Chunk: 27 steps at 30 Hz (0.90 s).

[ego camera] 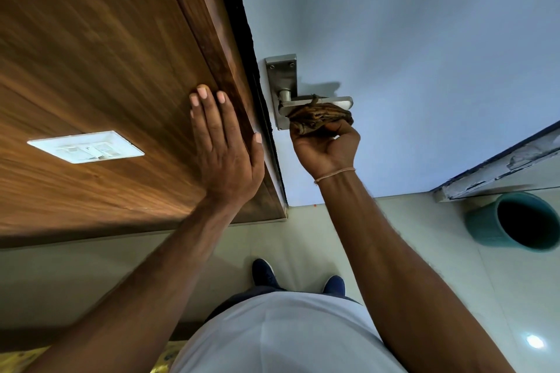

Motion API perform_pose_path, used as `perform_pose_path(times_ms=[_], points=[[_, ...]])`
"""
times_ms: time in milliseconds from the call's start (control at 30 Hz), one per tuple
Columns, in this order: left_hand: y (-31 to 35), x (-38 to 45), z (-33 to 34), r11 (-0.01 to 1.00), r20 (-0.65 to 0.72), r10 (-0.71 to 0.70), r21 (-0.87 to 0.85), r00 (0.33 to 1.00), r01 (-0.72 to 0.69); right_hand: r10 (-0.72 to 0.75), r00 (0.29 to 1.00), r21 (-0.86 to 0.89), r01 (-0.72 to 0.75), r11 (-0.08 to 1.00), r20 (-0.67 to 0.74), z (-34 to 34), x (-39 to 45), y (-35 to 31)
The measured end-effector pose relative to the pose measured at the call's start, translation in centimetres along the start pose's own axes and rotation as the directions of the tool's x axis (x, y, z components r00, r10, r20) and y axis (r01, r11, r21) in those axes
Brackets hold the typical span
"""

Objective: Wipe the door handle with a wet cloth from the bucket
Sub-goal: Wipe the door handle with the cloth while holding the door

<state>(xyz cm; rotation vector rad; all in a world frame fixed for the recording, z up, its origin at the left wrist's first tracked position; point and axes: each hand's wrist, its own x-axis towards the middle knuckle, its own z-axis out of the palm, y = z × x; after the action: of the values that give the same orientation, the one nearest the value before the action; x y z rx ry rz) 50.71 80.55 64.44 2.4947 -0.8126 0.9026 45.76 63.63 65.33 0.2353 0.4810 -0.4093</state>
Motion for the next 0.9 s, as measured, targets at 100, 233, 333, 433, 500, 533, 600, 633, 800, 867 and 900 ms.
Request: perform_pose_path(times_ms=[100, 233, 333, 433, 500, 533, 600, 633, 800, 867, 900], points=[[0.1, 0.1, 0.1, 1.0, -0.001, -0.003, 0.003, 1.0, 0.003, -0.001, 1.0, -0.07, 0.0, 0.998, -0.023, 0.4, -0.4, 0.9], [0.3, 0.1, 0.2, 1.0, -0.012, -0.007, 0.006, 1.0, 0.007, -0.011, 0.998, -0.114, 0.003, 0.993, -0.062, 1.1, -1.0, -0.6], [0.3, 0.1, 0.3, 1.0, -0.012, -0.004, 0.007, 1.0, 0.004, -0.03, 0.998, -0.048, 0.027, 0.998, -0.063, 1.3, -0.9, -2.5], [0.4, 0.2, 0.3, 1.0, -0.016, -0.01, 0.016, 1.0, 0.01, -0.047, 0.998, -0.053, 0.044, 0.998, -0.043, 1.4, -0.7, -1.9], [0.5, 0.2, 0.4, 1.0, -0.021, -0.013, 0.013, 1.0, 0.014, -0.038, 0.999, -0.11, 0.035, 0.993, -0.032, 1.4, -0.7, -0.2], [0.5, 0.2, 0.4, 1.0, -0.021, -0.013, 0.01, 1.0, 0.013, -0.033, 0.999, -0.128, 0.028, 0.991, -0.032, 1.4, -0.6, 0.3], [0.5, 0.2, 0.6, 1.0, -0.02, -0.012, 0.009, 1.0, 0.012, -0.027, 0.998, -0.149, 0.018, 0.989, -0.061, 1.6, -0.7, 0.2], [0.4, 0.1, 0.6, 1.0, -0.021, -0.012, 0.014, 1.0, 0.012, -0.027, 0.996, -0.16, 0.013, 0.987, -0.081, 1.7, -0.7, -0.2], [0.4, 0.1, 0.7, 1.0, -0.028, -0.016, 0.021, 0.999, 0.016, -0.034, 0.996, -0.143, 0.023, 0.989, -0.077, 1.7, -0.2, -2.2], [0.4, 0.2, 0.7, 1.0, -0.03, -0.022, 0.014, 0.999, 0.022, -0.012, 1.0, -0.099, 0.011, 0.995, -0.015, 1.3, 0.2, -1.8], [0.5, 0.2, 0.7, 1.0, -0.03, -0.023, 0.014, 0.999, 0.023, -0.007, 1.0, -0.109, 0.007, 0.994, 0.007, 1.2, 0.2, -1.3]])
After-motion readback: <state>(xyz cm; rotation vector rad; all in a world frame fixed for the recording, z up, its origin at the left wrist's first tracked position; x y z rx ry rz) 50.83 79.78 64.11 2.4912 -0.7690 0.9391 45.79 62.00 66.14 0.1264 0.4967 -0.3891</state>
